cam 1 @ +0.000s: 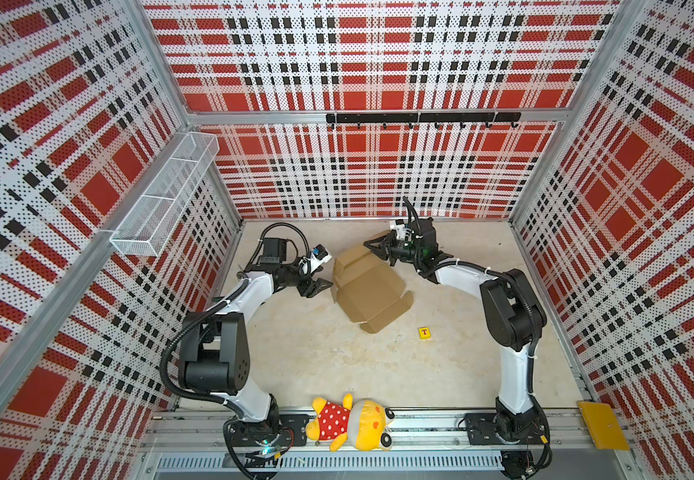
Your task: Fold the paper box
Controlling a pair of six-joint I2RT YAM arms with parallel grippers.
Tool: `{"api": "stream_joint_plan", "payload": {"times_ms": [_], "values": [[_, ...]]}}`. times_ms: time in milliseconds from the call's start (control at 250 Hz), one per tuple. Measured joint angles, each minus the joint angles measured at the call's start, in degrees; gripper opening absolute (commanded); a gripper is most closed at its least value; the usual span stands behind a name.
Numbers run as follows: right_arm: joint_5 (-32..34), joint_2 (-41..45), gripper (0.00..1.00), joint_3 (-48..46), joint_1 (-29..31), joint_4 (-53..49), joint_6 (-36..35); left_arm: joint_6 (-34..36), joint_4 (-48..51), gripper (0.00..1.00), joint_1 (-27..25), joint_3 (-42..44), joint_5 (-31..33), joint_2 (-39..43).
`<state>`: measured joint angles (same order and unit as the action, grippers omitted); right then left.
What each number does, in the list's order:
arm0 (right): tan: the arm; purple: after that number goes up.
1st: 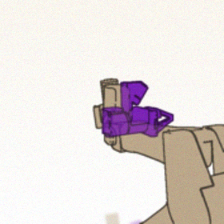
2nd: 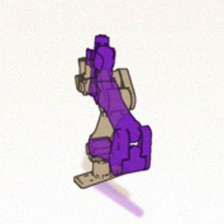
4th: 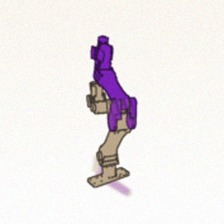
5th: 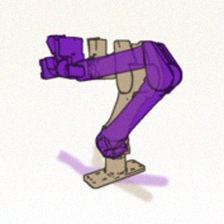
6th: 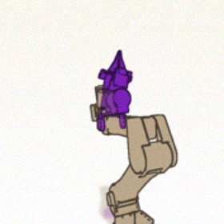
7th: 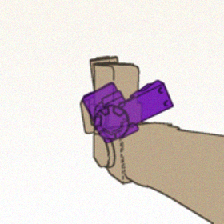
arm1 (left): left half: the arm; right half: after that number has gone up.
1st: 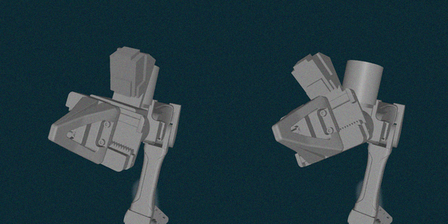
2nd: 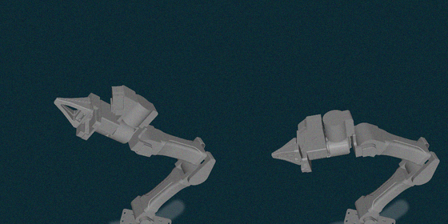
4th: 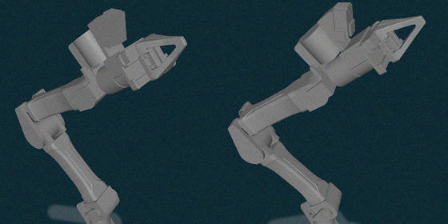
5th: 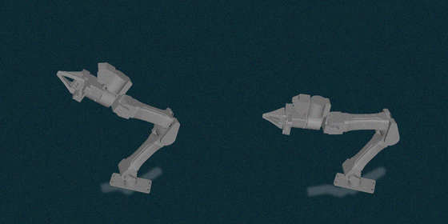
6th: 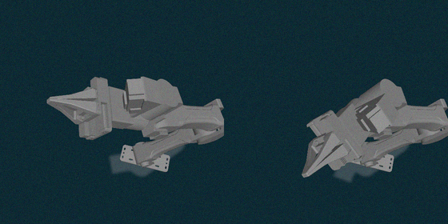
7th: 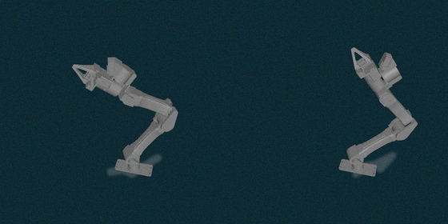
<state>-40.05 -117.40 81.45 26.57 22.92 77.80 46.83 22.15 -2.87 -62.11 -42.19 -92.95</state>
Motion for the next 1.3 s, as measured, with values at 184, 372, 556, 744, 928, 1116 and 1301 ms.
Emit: {"api": "stream_joint_plan", "payload": {"times_ms": [184, 372, 556, 744, 928, 1116, 1301], "values": [[0.04, 0.0, 0.02, 0.0, -0.61, 0.0, 0.02, -3.65, -1.14, 0.68, -1.42, -1.66, -1.03, -1.6], [0.0, 0.0, 0.02, 0.0, -1.29, -0.11, 0.04, -6.58, -2.21, 0.69, -2.16, -2.32, -2.38, -1.62], [-0.7, 0.02, 0.02, 0.0, -1.9, -0.9, -0.2, -7.8, -2.49, 0.69, -3.15, -2.47, -2.19, -1.64], [-1.9, 0.07, 0.02, 0.28, -2.91, -4.04, -0.46, -8.5, -3.26, 0.7, -4.98, -2.49, -2.05, -1.75], [-1.97, 1.51, 0.01, 0.52, -3.76, -7.67, -0.87, -12.07, -4.2, 0.7, -5.2, -3.61, -2.67, -1.95], [-1.99, 2.89, 0.0, 1.51, -3.93, -10.45, -1.66, -14.73, -6.27, 0.7, -6.45, -3.72, -2.01, -1.95], [-2.01, 3.04, 0.0, 3.19, -4.37, -11.98, -1.7, -17.16, -7.87, 0.7, -7.21, -3.74, -1.97, -2.08]]}}
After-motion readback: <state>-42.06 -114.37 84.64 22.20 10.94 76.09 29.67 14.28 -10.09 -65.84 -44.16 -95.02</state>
